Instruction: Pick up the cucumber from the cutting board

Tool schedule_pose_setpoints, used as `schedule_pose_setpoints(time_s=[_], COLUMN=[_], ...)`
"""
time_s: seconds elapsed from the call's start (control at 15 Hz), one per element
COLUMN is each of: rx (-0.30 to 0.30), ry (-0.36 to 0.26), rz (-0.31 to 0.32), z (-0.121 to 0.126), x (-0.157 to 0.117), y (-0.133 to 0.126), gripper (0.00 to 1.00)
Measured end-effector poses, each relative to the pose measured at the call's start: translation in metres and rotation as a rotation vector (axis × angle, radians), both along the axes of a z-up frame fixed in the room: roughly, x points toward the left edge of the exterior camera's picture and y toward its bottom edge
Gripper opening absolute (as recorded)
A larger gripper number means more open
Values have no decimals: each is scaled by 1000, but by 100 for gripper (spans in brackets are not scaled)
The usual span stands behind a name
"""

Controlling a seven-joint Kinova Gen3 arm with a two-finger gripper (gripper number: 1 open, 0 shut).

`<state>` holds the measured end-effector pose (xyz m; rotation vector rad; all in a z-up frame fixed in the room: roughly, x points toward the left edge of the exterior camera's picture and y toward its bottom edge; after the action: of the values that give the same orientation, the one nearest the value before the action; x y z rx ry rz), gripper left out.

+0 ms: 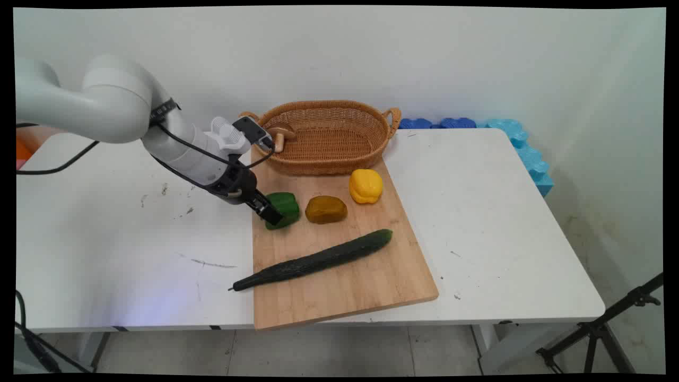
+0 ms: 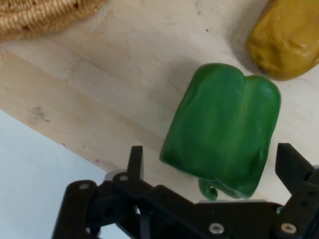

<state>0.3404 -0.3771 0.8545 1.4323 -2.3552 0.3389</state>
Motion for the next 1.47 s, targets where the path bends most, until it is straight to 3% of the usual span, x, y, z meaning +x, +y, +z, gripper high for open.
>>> schedule_pose_setpoints(time_s=[0.6, 1.47], rx=[-21, -34], ry=[5, 15], rz=[-11, -168], z=[3, 44], x=[-9, -57], y=[0, 18], gripper=[100, 100])
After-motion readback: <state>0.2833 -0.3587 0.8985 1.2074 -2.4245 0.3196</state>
